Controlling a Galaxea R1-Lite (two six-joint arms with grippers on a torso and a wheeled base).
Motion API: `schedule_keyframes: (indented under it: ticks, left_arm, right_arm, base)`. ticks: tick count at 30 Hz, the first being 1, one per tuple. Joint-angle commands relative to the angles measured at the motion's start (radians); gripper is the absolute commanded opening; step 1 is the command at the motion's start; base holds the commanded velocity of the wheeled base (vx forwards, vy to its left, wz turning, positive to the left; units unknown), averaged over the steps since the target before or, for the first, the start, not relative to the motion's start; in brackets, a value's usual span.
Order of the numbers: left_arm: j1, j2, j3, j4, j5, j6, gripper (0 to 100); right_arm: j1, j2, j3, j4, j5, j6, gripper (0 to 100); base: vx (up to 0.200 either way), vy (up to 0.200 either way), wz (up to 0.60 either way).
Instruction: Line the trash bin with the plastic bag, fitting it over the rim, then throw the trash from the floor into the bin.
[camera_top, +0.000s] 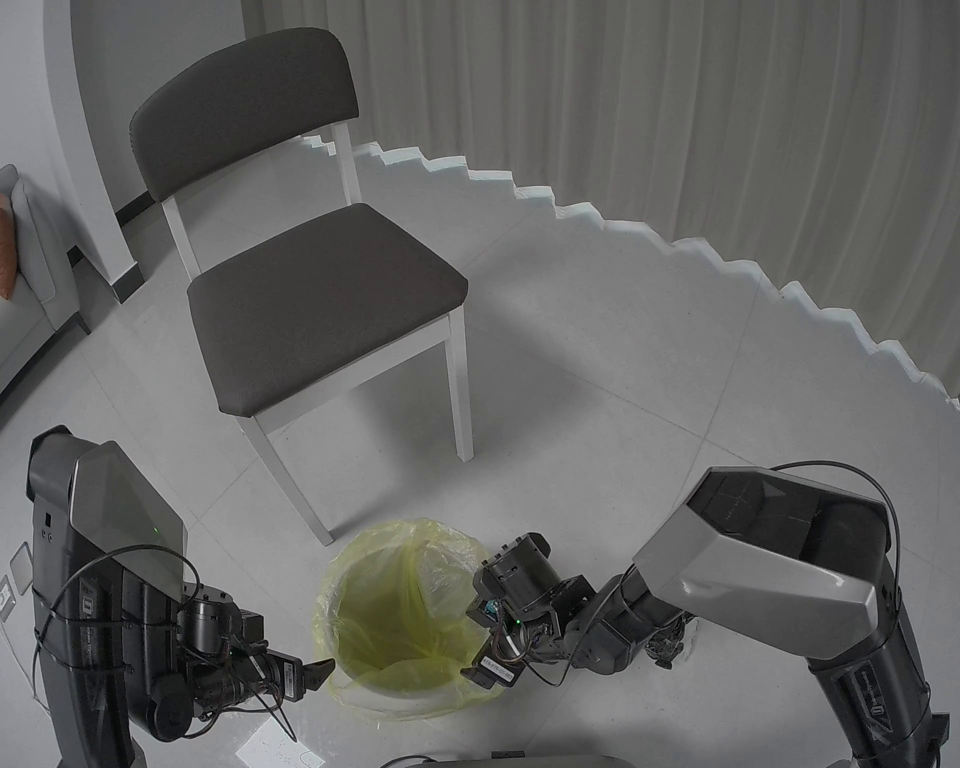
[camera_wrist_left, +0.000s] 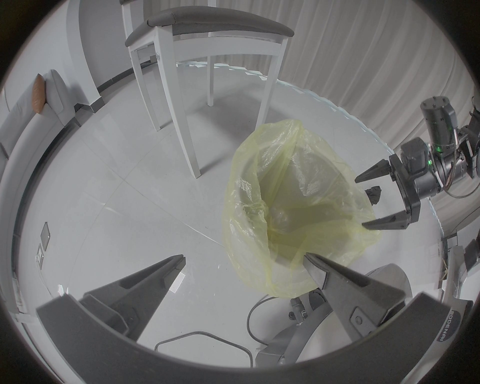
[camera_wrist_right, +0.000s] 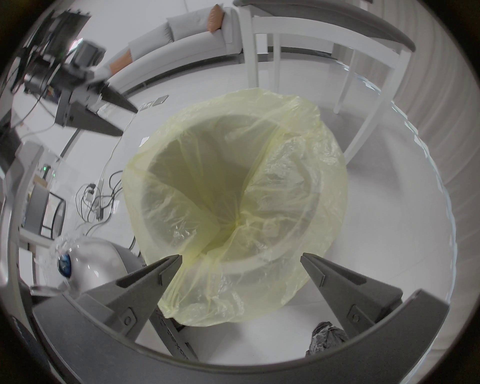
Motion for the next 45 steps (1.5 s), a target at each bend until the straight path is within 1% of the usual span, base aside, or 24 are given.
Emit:
schedule_keyframes:
  ticks: [1, 2, 3, 6, 11, 14, 16, 18, 19, 21, 23, 25, 27, 28, 29, 31, 32, 33, 36, 39, 45]
  left_arm:
    - [-0.001, -0.015, 0.008, -0.018, 0.0, 0.0, 100]
    - [0.001, -0.019, 0.01, -0.018, 0.0, 0.0, 100]
    - [-0.001, -0.019, 0.01, -0.018, 0.0, 0.0, 100]
    - [-0.001, -0.018, 0.002, -0.018, 0.0, 0.0, 100]
    - [0.004, -0.016, -0.025, -0.018, 0.006, -0.003, 100]
    - [0.004, -0.015, -0.07, -0.018, 0.028, -0.031, 100]
    - [0.002, -0.001, -0.146, -0.018, 0.069, -0.069, 100]
    - [0.001, 0.022, -0.196, -0.018, 0.089, -0.082, 100]
    - [0.001, 0.024, -0.199, -0.018, 0.089, -0.082, 100]
    - [0.001, 0.059, -0.252, -0.018, 0.103, -0.082, 100]
    - [0.002, 0.09, -0.3, -0.018, 0.134, -0.082, 100]
    - [0.009, 0.119, -0.343, -0.018, 0.184, -0.079, 100]
    - [0.012, 0.14, -0.367, -0.018, 0.2, -0.072, 100]
    - [0.013, 0.142, -0.372, -0.018, 0.201, -0.072, 100]
    - [0.021, 0.159, -0.398, -0.017, 0.204, -0.059, 100]
    - [0.025, 0.165, -0.409, -0.012, 0.206, -0.045, 100]
    - [0.042, 0.174, -0.435, 0.011, 0.215, -0.011, 100]
    - [0.047, 0.174, -0.441, 0.022, 0.221, -0.003, 100]
    - [0.053, 0.169, -0.47, 0.057, 0.244, 0.001, 100]
    - [0.067, 0.165, -0.492, 0.089, 0.281, 0.012, 100]
    - [0.068, 0.172, -0.479, 0.109, 0.272, 0.053, 100]
  right_arm:
    - [-0.002, 0.004, 0.027, 0.003, -0.001, -0.03, 100]
    - [-0.009, -0.001, 0.051, 0.003, -0.006, -0.069, 100]
    - [-0.01, -0.005, 0.064, 0.003, -0.006, -0.085, 100]
    - [-0.013, -0.014, 0.088, 0.001, -0.006, -0.105, 100]
    - [-0.021, -0.05, 0.094, -0.001, -0.004, -0.092, 100]
    - [-0.03, -0.109, 0.117, -0.001, -0.003, -0.07, 100]
    - [-0.038, -0.177, 0.143, 0.003, 0.002, -0.033, 100]
    - [-0.044, -0.22, 0.167, 0.003, 0.006, -0.015, 100]
    - [-0.045, -0.223, 0.168, 0.003, 0.006, -0.013, 100]
    - [-0.062, -0.275, 0.2, 0.003, 0.008, -0.001, 100]
    - [-0.078, -0.306, 0.222, 0.003, 0.008, 0.004, 100]
    - [-0.099, -0.336, 0.242, 0.003, 0.008, 0.004, 100]
    - [-0.114, -0.36, 0.254, 0.003, 0.009, 0.005, 100]
    - [-0.117, -0.363, 0.255, 0.003, 0.009, 0.007, 100]
    - [-0.137, -0.383, 0.26, 0.003, 0.009, 0.011, 100]
    - [-0.144, -0.392, 0.263, 0.003, 0.009, 0.011, 100]
    - [-0.163, -0.412, 0.269, 0.003, 0.011, 0.02, 100]
    - [-0.174, -0.419, 0.272, 0.003, 0.011, 0.022, 100]
    - [-0.211, -0.438, 0.283, 0.001, 0.016, 0.022, 100]
    - [-0.252, -0.441, 0.294, 0.001, 0.034, 0.022, 100]
    - [-0.335, -0.421, 0.309, -0.002, 0.069, 0.024, 100]
  base:
    - [0.0, 0.0, 0.0]
    - [0.0, 0.0, 0.0]
    - [0.0, 0.0, 0.0]
    - [0.0, 0.0, 0.0]
    - [0.0, 0.0, 0.0]
    - [0.0, 0.0, 0.0]
    - [0.0, 0.0, 0.0]
    - [0.0, 0.0, 0.0]
    - [0.0, 0.0, 0.0]
    - [0.0, 0.0, 0.0]
    - [0.0, 0.0, 0.0]
    - [0.0, 0.0, 0.0]
    - [0.0, 0.0, 0.0]
    - [0.0, 0.0, 0.0]
    - [0.0, 0.0, 0.0]
    - [0.0, 0.0, 0.0]
    - [0.0, 0.0, 0.0]
    - [0.0, 0.0, 0.0]
    - [0.0, 0.0, 0.0]
    - [0.0, 0.0, 0.0]
    - [0.0, 0.0, 0.0]
